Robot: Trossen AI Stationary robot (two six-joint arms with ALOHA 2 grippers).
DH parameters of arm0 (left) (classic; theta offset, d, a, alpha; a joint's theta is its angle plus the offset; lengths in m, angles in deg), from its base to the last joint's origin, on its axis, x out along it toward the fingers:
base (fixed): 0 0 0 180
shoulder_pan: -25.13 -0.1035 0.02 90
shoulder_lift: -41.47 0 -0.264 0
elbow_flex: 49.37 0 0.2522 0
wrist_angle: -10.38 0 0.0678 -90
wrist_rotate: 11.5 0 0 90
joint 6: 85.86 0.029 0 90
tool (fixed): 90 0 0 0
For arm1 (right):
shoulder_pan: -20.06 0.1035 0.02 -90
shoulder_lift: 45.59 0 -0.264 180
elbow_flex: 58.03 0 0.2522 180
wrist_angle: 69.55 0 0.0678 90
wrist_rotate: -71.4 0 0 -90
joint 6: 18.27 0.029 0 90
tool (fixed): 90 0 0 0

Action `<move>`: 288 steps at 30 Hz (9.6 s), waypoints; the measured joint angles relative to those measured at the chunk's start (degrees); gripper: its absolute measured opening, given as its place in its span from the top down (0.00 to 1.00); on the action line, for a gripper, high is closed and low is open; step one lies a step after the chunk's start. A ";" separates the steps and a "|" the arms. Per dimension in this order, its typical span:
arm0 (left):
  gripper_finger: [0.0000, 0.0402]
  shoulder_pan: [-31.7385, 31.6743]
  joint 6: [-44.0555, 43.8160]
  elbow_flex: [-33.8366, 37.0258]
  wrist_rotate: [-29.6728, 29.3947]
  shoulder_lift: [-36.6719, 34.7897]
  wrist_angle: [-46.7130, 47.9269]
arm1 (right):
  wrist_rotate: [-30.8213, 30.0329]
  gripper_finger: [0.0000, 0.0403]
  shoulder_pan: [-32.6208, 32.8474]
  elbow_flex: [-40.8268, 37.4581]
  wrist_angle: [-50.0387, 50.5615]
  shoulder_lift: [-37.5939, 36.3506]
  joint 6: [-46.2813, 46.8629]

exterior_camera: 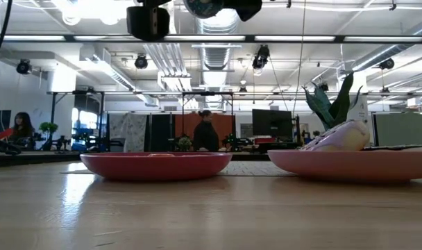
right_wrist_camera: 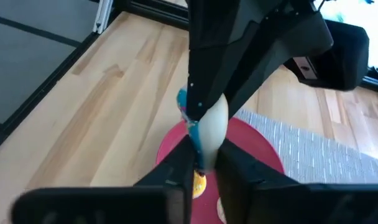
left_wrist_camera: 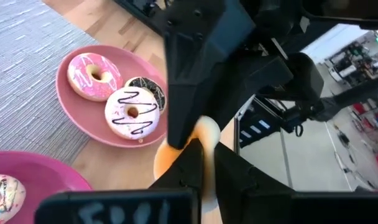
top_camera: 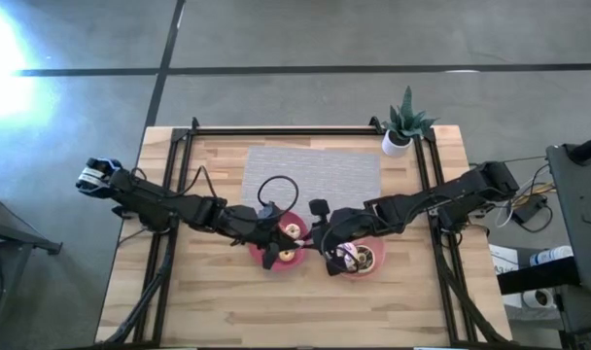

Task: Pick & Place donuts
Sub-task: Put the small blue donut on the pink plate, then return to Home Position

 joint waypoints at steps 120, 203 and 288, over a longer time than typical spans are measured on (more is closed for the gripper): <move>0.65 16.35 15.11 41.60 -28.18 -54.21 -7.66 | -3.99 0.75 -2.23 -60.13 -17.97 -75.56 35.97; 0.65 -23.12 36.67 57.40 2.16 -76.99 -1.66 | -5.38 0.79 -6.23 -69.59 -14.03 -88.84 35.71; 0.65 -23.11 36.56 57.27 1.89 -76.34 -1.64 | 3.50 0.81 -10.71 -69.55 -12.50 -90.05 5.92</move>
